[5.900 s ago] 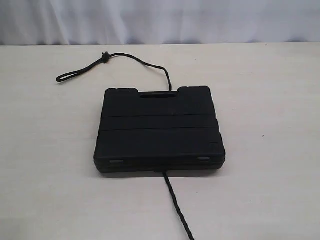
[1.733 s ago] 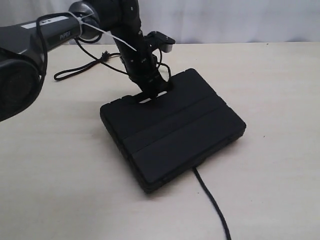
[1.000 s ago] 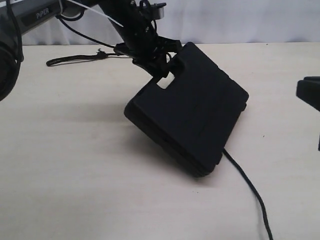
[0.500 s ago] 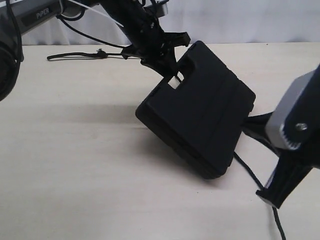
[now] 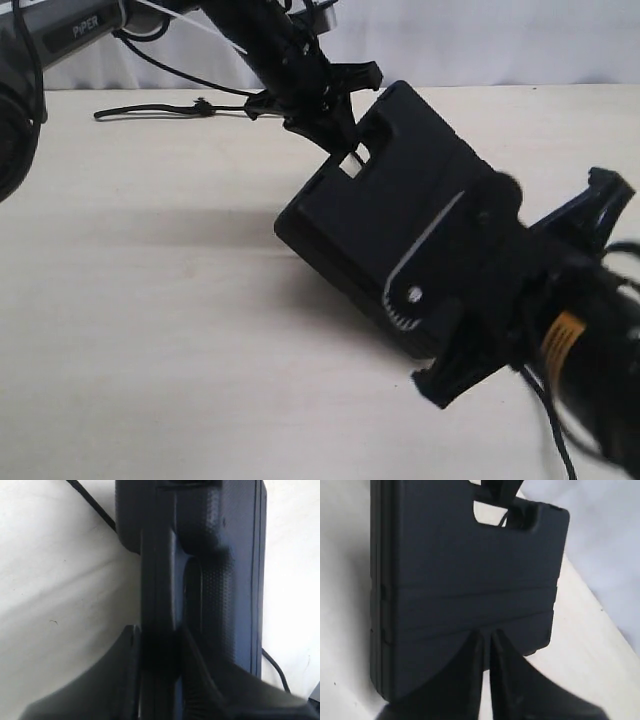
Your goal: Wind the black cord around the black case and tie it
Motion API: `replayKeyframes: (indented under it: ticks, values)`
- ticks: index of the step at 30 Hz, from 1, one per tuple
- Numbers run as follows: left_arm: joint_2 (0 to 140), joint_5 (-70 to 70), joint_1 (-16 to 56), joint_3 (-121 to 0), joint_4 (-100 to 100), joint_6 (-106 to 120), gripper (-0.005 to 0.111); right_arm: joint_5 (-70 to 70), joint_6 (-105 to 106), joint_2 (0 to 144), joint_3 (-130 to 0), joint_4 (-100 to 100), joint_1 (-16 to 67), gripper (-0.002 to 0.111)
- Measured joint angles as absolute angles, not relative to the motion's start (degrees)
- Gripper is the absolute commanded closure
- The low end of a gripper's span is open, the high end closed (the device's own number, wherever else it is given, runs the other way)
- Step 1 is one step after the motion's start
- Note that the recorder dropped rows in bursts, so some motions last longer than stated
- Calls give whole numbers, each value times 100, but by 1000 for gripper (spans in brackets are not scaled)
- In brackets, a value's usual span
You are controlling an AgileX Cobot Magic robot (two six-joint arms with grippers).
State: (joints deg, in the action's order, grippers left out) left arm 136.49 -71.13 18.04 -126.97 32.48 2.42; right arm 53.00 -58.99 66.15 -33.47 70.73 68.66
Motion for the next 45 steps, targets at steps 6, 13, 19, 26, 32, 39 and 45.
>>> replayKeyframes:
  ticks: [6, 13, 19, 26, 32, 39, 45]
  values:
    - [13649, -7123, 1804, -12697, 3467, 208, 107, 5994, -9376, 8126, -2877, 9018, 8067, 62]
    - [13649, -7123, 1804, -12697, 3583, 83, 107, 6480, -10857, 9653, -2887, 9909, 8065, 18]
    - [13649, -7123, 1804, -12697, 3608, -168, 107, 6873, -11269, 10768, -3342, 9940, 7425, 19]
    - [13649, -7123, 1804, -12697, 3620, -331, 107, 6922, -11291, 11505, -4234, 9977, 7089, 19]
    - [13649, -7113, 1804, -12697, 3595, -424, 107, 7068, -11228, 11910, -4688, 9977, 6535, 27]
    - [13649, -7029, 1804, -12697, 3595, -459, 107, 7105, -11115, 11948, -4741, 10000, 6228, 91]
    - [13649, -7068, 1804, -12697, 3595, -327, 88, 7117, -10941, 11948, -4741, 9955, 6273, 104]
